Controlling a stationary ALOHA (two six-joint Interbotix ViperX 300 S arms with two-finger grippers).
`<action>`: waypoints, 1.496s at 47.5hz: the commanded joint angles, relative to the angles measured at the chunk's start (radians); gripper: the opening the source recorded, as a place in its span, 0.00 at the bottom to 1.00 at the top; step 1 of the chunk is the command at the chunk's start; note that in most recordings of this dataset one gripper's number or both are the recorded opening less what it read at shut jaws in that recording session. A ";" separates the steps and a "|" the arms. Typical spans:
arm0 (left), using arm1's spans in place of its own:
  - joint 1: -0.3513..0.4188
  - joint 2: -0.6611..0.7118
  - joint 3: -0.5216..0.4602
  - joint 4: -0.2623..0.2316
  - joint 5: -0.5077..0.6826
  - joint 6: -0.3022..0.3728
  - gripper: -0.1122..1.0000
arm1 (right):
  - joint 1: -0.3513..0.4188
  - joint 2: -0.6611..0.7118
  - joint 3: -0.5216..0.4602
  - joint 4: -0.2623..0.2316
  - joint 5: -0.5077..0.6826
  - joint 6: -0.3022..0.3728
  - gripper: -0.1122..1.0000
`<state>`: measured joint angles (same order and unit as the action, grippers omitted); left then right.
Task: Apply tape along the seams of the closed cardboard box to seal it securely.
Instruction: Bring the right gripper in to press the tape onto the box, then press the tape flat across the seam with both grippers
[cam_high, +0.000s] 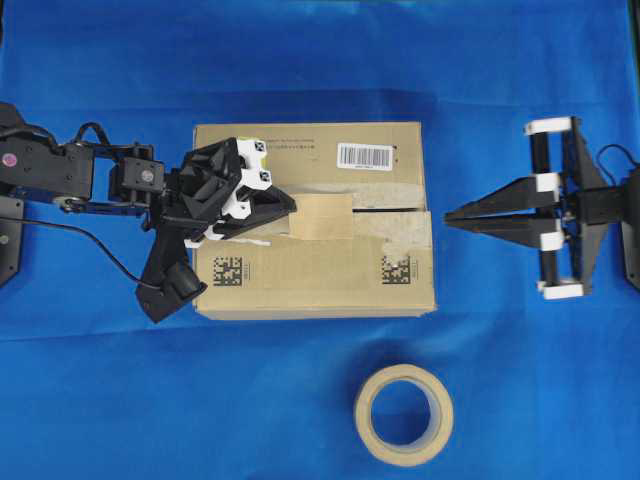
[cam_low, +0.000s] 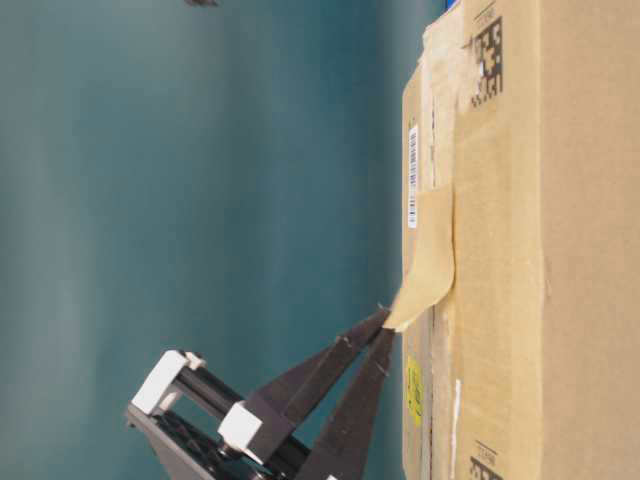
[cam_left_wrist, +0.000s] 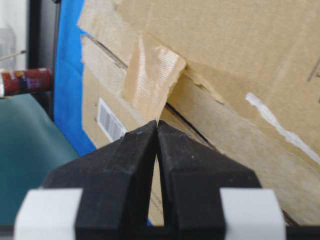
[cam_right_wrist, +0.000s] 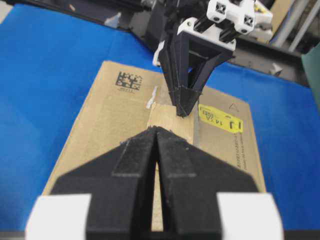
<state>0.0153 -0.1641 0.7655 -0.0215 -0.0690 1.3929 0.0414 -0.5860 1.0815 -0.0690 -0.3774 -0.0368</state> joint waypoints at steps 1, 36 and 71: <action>0.003 -0.014 -0.015 0.000 0.029 0.005 0.11 | -0.002 0.028 -0.038 0.012 -0.014 0.003 0.10; 0.009 -0.003 -0.032 0.002 0.057 0.015 0.11 | -0.061 0.336 -0.239 0.092 -0.044 0.005 0.10; 0.025 0.000 -0.037 0.003 0.063 0.015 0.11 | -0.063 0.531 -0.321 0.107 -0.041 0.052 0.49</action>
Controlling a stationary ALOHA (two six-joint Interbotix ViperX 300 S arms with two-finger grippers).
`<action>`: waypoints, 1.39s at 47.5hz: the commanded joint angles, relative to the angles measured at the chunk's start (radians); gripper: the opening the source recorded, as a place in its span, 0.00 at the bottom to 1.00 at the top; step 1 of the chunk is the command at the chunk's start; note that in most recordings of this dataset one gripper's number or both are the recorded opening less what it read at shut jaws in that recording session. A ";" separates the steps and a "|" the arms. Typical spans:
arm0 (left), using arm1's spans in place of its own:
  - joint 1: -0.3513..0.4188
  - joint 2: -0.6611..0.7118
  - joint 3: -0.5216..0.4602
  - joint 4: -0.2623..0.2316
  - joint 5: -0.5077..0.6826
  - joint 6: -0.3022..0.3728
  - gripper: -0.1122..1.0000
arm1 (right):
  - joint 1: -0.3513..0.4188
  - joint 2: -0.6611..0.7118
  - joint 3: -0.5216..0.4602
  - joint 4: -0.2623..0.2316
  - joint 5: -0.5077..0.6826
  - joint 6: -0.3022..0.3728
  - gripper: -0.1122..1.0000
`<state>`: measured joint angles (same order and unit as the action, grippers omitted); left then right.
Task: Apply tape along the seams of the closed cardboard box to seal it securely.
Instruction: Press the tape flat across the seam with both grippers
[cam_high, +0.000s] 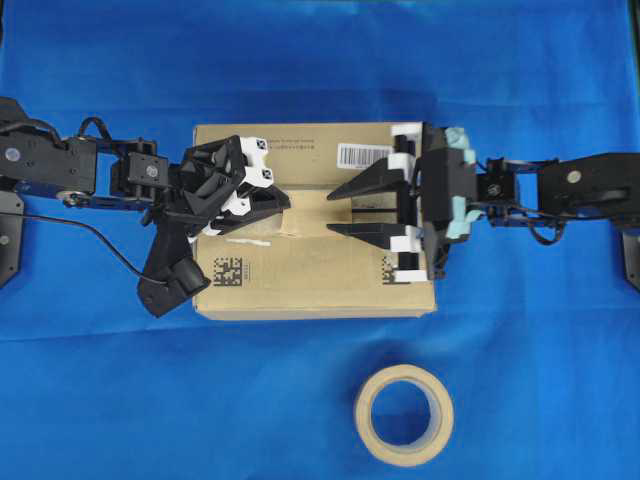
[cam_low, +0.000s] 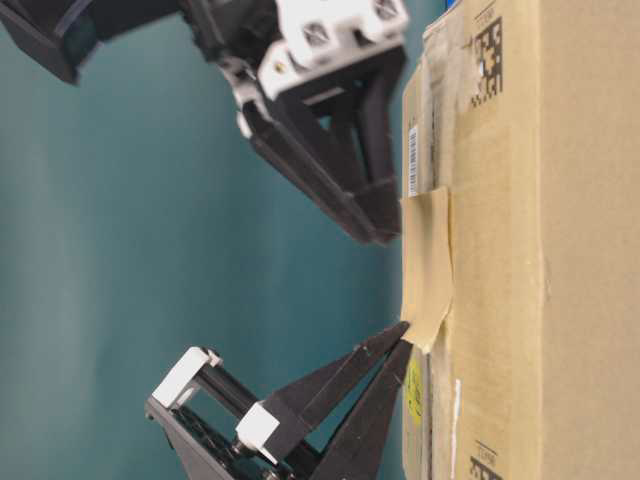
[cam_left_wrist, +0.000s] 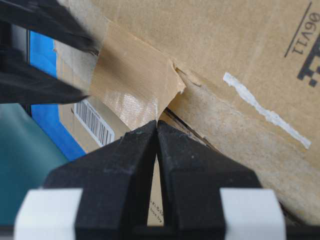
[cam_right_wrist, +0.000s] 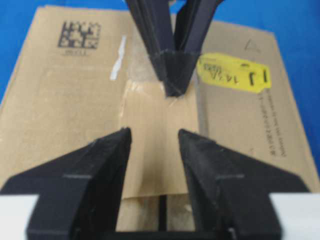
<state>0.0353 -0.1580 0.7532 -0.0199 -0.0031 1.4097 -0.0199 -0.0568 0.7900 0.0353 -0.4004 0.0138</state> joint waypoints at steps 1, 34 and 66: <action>0.003 -0.006 -0.025 0.002 -0.003 -0.002 0.11 | -0.002 0.012 -0.034 0.003 -0.023 0.002 0.48; 0.005 0.015 -0.055 0.002 -0.003 -0.049 0.11 | -0.023 0.086 -0.041 0.026 -0.038 0.003 0.48; 0.028 0.026 -0.083 0.002 0.106 -0.054 0.64 | -0.023 0.086 -0.041 0.026 -0.037 0.005 0.48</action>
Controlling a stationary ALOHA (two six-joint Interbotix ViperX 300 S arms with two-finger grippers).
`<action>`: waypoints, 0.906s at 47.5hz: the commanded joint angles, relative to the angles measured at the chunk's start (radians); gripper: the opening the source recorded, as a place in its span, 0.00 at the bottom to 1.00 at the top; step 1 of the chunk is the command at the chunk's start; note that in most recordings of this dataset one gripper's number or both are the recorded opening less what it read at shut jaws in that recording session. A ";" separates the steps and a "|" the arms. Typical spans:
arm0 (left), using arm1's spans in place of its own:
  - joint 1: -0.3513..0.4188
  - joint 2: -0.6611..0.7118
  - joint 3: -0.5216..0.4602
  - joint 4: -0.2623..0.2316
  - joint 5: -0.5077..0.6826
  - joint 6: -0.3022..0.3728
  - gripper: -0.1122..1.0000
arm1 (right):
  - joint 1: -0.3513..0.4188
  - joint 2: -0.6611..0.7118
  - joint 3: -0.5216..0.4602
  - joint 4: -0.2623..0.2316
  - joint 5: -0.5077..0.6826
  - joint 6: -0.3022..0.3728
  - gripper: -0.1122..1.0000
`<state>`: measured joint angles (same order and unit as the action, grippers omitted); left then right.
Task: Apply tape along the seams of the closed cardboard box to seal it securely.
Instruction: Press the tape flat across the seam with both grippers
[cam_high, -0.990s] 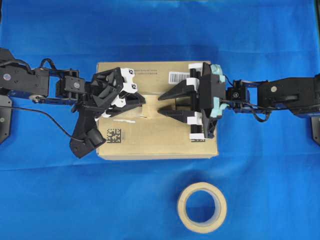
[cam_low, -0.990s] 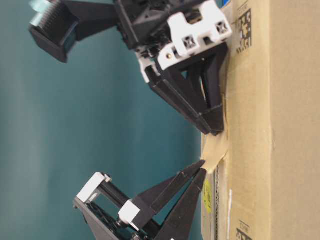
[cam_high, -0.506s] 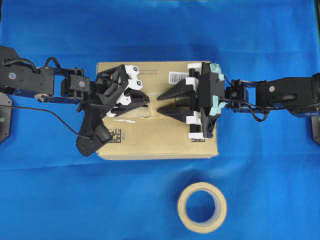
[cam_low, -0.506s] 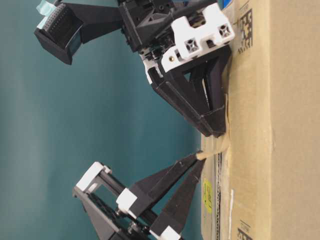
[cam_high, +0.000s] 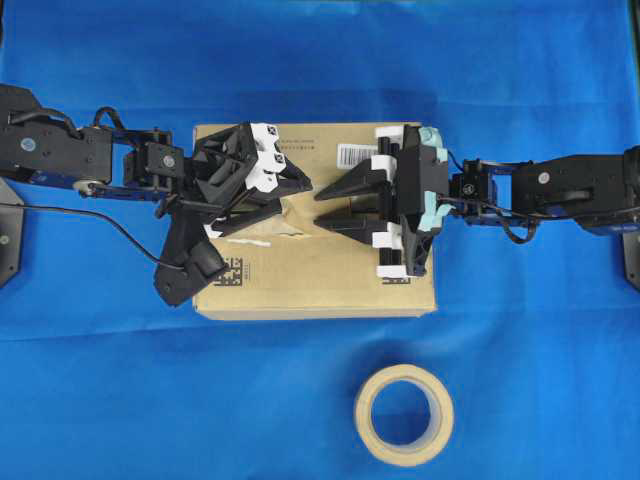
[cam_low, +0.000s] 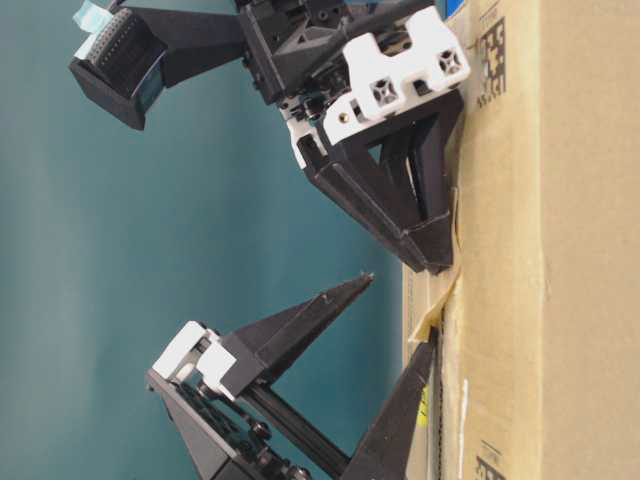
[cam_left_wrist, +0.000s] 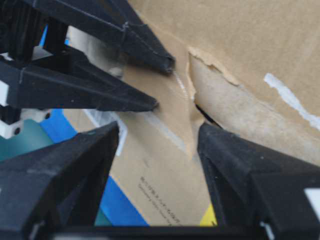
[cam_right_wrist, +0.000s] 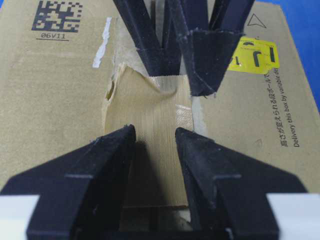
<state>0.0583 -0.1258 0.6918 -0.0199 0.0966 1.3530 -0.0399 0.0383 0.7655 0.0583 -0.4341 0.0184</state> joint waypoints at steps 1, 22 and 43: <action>0.005 -0.006 -0.023 0.002 0.011 0.005 0.64 | -0.003 -0.009 -0.017 0.003 -0.003 0.000 0.48; 0.005 -0.008 -0.081 0.015 0.184 0.009 0.64 | -0.003 -0.009 -0.017 0.003 -0.002 0.000 0.48; 0.005 -0.008 -0.120 0.017 0.285 0.009 0.64 | 0.006 -0.009 -0.015 0.003 0.002 0.000 0.48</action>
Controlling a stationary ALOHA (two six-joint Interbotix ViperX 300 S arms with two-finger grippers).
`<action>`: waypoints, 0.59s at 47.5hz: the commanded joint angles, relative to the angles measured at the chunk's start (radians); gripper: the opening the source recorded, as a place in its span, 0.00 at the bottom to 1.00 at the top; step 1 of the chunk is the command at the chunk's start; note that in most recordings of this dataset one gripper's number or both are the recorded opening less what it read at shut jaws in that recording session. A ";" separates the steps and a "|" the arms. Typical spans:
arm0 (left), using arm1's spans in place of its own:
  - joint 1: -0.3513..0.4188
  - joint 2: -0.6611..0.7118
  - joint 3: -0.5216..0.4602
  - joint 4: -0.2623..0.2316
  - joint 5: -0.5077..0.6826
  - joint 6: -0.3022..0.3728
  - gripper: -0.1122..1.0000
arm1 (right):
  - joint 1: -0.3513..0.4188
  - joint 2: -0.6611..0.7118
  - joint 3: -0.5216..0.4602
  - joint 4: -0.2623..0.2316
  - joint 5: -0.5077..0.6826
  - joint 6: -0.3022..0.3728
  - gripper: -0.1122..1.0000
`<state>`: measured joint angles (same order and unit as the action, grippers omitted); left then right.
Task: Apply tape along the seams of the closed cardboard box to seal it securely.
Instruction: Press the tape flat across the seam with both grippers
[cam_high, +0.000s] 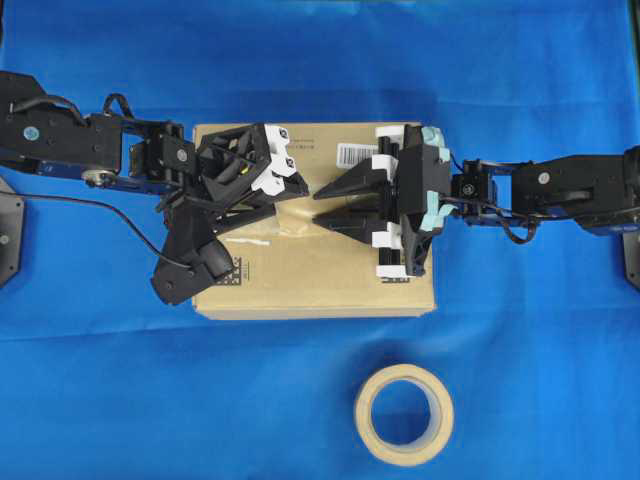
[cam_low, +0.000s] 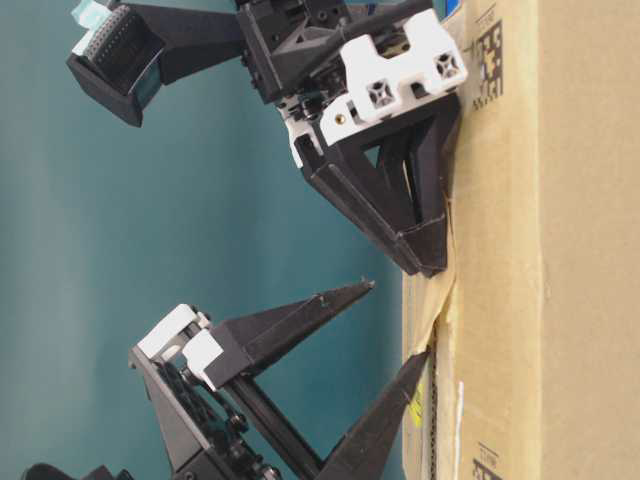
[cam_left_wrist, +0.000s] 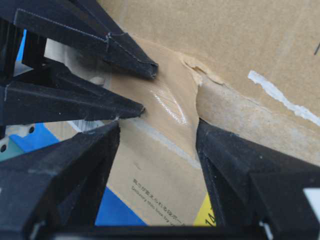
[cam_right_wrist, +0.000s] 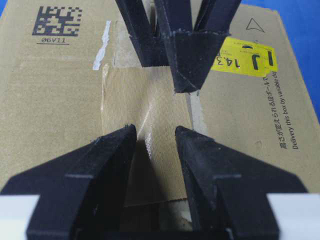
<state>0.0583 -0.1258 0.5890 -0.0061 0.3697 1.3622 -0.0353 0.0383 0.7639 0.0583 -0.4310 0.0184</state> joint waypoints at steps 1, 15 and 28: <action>0.005 -0.008 -0.018 0.005 0.015 0.000 0.64 | 0.002 -0.009 -0.012 0.003 -0.002 0.000 0.48; 0.006 -0.025 -0.018 0.009 0.025 0.000 0.64 | 0.002 -0.009 -0.012 0.003 -0.002 0.000 0.48; 0.012 -0.032 -0.018 0.009 0.041 0.000 0.64 | 0.002 -0.009 -0.012 0.003 -0.002 0.000 0.48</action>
<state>0.0629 -0.1335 0.5860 0.0000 0.4065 1.3622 -0.0368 0.0383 0.7655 0.0583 -0.4310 0.0184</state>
